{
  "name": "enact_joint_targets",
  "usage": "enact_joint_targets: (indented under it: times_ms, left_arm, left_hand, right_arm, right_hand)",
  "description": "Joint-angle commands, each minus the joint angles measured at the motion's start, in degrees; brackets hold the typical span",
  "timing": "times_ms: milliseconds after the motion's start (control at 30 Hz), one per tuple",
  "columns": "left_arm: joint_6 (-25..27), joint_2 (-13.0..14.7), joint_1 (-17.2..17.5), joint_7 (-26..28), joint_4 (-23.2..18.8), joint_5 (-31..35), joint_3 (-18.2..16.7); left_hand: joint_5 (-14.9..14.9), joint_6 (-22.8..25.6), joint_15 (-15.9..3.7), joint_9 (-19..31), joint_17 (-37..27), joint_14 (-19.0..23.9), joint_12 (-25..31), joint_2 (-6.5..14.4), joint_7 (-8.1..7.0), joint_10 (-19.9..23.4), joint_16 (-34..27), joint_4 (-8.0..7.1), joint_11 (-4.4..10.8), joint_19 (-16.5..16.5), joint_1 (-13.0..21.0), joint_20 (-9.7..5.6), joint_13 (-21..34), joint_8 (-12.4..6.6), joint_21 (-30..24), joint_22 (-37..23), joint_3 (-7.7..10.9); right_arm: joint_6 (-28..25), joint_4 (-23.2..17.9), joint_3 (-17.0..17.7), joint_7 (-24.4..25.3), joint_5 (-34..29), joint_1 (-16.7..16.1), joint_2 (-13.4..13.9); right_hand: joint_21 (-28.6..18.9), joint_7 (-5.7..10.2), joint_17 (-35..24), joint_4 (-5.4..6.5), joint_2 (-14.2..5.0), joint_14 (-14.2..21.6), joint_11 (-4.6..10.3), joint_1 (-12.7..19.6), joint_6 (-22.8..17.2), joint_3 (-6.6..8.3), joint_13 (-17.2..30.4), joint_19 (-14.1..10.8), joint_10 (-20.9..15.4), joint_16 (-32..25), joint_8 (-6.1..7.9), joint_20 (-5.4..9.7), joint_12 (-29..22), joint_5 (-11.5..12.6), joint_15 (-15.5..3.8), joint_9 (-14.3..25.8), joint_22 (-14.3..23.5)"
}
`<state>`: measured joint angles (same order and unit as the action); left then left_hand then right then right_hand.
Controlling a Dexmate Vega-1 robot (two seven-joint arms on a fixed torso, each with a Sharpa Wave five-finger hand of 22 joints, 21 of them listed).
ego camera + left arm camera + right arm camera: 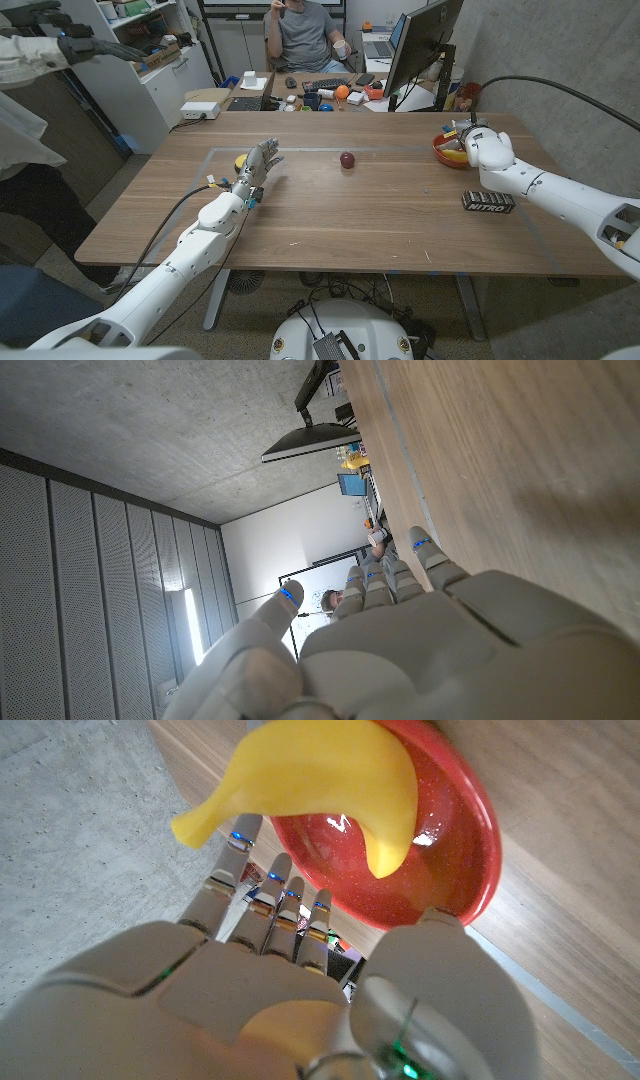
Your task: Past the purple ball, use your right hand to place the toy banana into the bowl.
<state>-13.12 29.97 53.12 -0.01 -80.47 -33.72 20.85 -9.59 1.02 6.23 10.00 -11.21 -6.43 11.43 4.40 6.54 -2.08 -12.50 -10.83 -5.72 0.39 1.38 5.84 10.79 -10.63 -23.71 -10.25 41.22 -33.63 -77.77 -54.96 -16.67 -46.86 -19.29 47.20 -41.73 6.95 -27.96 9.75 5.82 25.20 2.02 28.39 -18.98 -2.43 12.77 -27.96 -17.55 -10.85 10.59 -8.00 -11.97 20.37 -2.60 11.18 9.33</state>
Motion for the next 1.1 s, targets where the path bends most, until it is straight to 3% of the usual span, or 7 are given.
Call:
enact_joint_targets:
  times_ms: [33, 300, 667, 1100]
  left_arm:
    - [0.07, 0.07, -0.12, -0.3, 0.01, 0.08, 0.13]
    - [-0.07, 0.16, 0.06, -0.23, -0.08, 0.12, 0.06]
    - [-0.16, 0.35, 0.37, -0.1, -0.47, 0.16, -0.07]
    - [-0.38, 0.32, 0.47, -0.45, -0.69, 0.04, -0.03]
  left_hand:
    - [-0.43, 0.33, 0.09, 0.24, -0.09, 0.24, 0.02, 6.28, 0.17, 0.19, 0.04, 0.01, -0.34, 0.38, -0.41, 0.32, 0.09, 0.09, 0.21, -0.3, 0.0]
    - [-0.44, 0.37, 0.11, 0.24, -0.07, 0.24, 0.0, 6.3, 0.15, 0.18, 0.07, 0.04, -0.31, 0.46, -0.35, 0.28, 0.09, 0.09, 0.28, -0.29, 0.05]
    - [-0.45, 0.45, 0.06, 0.24, -0.05, 0.28, -0.01, 6.3, 0.12, 0.19, 0.09, 0.06, -0.21, 0.53, -0.27, 0.3, 0.08, 0.07, 0.4, -0.29, 0.11]
    - [-0.46, 0.48, 0.11, 0.24, -0.04, 0.28, -0.01, 6.3, 0.15, 0.21, 0.12, 0.07, -0.31, 0.58, -0.2, 0.32, 0.08, 0.07, 0.56, -0.29, 0.18]
  right_arm:
    - [-0.14, -1.58, 1.12, -0.08, 1.42, -0.44, 0.51]
    - [0.28, -3.86, 3.94, 3.64, 4.55, -2.25, 1.17]
    - [-0.18, -6.14, 6.72, 6.3, 8.38, -3.92, 1.81]
    - [-0.88, -9.25, 8.58, 8.35, 9.99, -5.16, 3.36]
  right_hand:
    - [1.98, 0.37, 0.61, 0.0, 0.04, -2.69, 0.4, -2.46, 2.1, -1.53, -0.03, 1.7, 2.1, 0.36, -0.33, -0.95, 0.8, -0.06, -1.85, 0.18, 0.15]
    - [4.1, 0.69, 1.36, 0.13, -0.87, -5.15, 0.18, -5.13, 4.2, -2.69, -0.16, 3.16, 3.79, 0.26, -0.25, -2.28, 1.04, 0.16, -1.21, 0.16, 0.17]
    - [6.44, 0.76, 1.99, 0.55, -3.41, -7.18, -0.32, -8.83, 5.42, -3.49, -0.25, 5.24, 4.56, 0.0, -0.04, -2.69, 0.87, 0.64, -0.47, 0.15, 0.24]
    - [7.89, 0.97, 2.46, 0.58, -4.62, -8.76, -0.38, -11.48, 6.66, -4.33, -0.31, 6.18, 5.36, 0.0, -0.11, -2.99, 0.91, 0.84, 0.02, 0.13, 0.24]
